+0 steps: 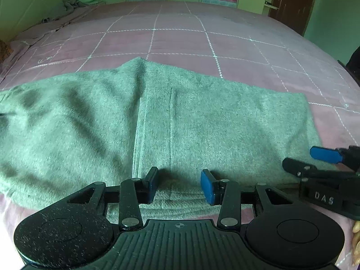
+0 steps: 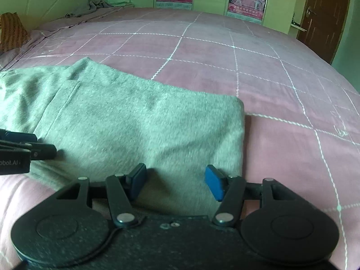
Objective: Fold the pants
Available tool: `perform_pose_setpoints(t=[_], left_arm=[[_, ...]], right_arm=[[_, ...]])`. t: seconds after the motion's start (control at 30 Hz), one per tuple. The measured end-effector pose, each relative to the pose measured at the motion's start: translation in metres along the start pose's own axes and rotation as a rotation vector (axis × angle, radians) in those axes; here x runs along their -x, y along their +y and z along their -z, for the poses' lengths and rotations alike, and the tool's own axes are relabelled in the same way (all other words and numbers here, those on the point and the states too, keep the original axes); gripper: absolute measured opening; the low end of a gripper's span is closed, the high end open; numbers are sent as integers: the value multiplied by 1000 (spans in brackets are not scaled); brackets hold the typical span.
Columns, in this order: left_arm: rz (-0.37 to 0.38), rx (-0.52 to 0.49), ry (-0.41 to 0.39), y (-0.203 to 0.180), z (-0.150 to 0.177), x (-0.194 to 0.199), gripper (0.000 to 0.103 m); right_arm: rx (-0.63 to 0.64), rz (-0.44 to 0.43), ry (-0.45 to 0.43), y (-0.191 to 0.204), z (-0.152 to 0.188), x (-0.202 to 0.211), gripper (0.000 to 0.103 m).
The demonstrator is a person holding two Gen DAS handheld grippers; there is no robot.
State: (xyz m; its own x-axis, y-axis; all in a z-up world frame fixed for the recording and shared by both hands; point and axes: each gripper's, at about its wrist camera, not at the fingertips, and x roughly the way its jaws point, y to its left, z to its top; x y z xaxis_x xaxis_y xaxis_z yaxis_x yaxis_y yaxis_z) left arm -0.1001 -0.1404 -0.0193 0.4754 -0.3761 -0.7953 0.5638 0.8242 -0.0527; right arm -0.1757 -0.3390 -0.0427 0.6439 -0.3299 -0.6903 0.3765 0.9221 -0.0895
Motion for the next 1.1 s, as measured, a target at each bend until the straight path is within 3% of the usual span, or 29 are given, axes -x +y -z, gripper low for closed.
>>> perform_pose_setpoints(t=[0.4, 0.53, 0.77, 0.83, 0.93, 1.0, 1.1], left_arm=[[44, 62, 3, 13, 0, 9, 42], [60, 89, 1, 19, -3, 15, 42], [-27, 129, -11, 47, -4, 28, 42], [-42, 123, 13, 54, 1, 18, 42], [-11, 154, 27, 63, 8, 10, 50], [-4, 150, 32, 64, 9, 10, 50], [16, 157, 21, 67, 9, 18, 50]], right_arm=[[16, 18, 33, 9, 3, 11, 59], [23, 26, 39, 11, -11, 17, 58], [-2, -21, -24, 35, -38, 22, 60], [6, -23, -10, 48, -39, 13, 60], [32, -19, 70, 67, -24, -10, 63], [61, 11, 41, 75, -16, -10, 63], [51, -4, 76, 72, -24, -7, 62]])
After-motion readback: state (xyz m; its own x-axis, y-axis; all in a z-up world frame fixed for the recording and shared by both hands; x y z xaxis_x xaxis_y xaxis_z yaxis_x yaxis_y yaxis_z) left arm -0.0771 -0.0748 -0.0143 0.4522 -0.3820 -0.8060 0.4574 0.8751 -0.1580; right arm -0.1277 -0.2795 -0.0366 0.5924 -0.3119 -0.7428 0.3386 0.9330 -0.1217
